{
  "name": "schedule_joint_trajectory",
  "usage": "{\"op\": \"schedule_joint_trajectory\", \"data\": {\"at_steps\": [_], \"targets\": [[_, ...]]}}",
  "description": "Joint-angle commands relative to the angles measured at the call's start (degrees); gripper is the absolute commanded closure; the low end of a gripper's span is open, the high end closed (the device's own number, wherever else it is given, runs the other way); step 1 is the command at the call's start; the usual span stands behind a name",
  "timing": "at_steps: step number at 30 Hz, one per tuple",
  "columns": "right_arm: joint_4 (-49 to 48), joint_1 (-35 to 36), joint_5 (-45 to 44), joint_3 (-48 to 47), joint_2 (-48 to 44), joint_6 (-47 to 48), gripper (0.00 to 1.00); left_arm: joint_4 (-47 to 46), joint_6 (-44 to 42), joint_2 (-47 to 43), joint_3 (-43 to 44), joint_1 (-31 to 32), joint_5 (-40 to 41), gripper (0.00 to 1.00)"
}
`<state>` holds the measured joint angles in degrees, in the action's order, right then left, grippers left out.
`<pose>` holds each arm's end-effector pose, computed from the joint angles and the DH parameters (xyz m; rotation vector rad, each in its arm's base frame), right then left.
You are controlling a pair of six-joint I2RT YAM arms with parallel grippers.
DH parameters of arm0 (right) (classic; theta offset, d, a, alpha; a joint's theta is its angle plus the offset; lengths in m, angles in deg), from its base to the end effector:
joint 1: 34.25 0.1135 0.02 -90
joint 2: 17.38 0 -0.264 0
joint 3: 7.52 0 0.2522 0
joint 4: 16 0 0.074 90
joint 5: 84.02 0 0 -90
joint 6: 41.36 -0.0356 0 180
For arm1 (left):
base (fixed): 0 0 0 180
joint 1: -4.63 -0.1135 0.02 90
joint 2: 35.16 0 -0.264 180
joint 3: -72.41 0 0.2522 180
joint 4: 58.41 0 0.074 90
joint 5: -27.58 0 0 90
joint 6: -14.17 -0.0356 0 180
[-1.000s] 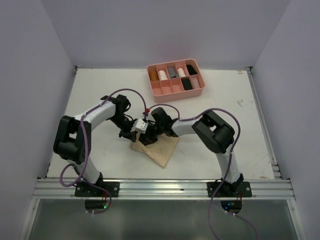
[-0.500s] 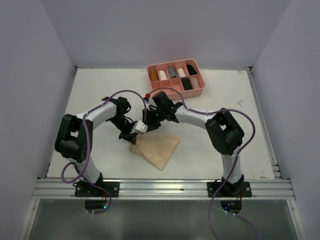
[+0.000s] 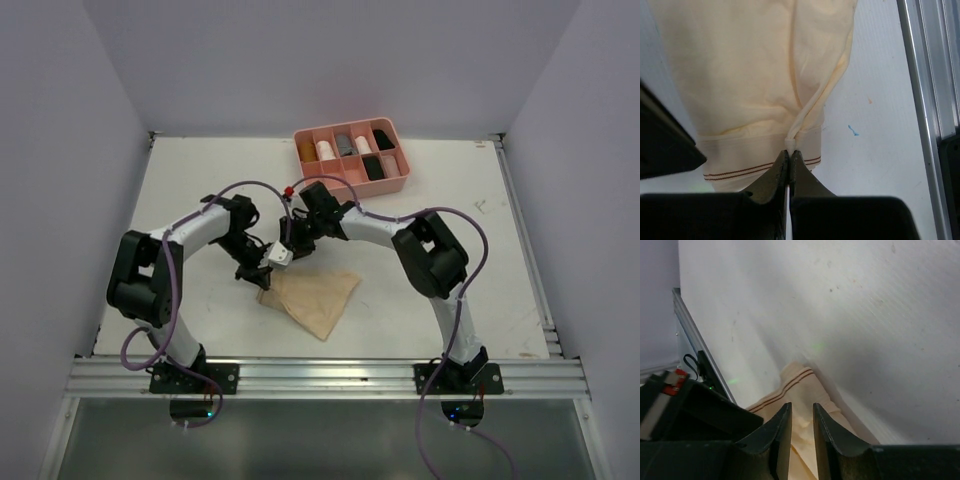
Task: Roll the underwear
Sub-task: Fold the underwear
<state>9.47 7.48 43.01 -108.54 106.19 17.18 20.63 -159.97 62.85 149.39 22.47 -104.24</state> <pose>0.3345 0.3271 0.1606 -0.5705 2.5826 1.3053 0.2541 -0.1067 0.1854 2.0485 1.7768 -0.9975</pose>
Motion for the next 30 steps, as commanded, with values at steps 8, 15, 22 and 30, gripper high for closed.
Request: {"op": "schedule_joint_trajectory", "data": {"at_steps": [8, 15, 22, 30], "targets": [[-3.44, 0.36, 1.54, 5.87, 1.50, 0.00, 0.73, 0.56, 2.84, 3.84, 6.82, -3.78, -2.47, 1.00], [-4.76, 0.98, 2.16, 7.11, 1.24, -0.53, 0.73, -1.82, 5.12, 6.31, 10.69, -3.78, -2.30, 1.00], [-5.03, 1.15, 2.60, 6.76, 1.68, -0.79, 0.73, -5.15, 7.14, 8.06, 11.14, -3.00, -1.51, 1.00], [-3.98, 1.15, 2.17, 6.05, 1.50, -0.45, 0.73, -11.39, 11.71, 11.93, 9.47, -1.50, 0.34, 1.00]]}}
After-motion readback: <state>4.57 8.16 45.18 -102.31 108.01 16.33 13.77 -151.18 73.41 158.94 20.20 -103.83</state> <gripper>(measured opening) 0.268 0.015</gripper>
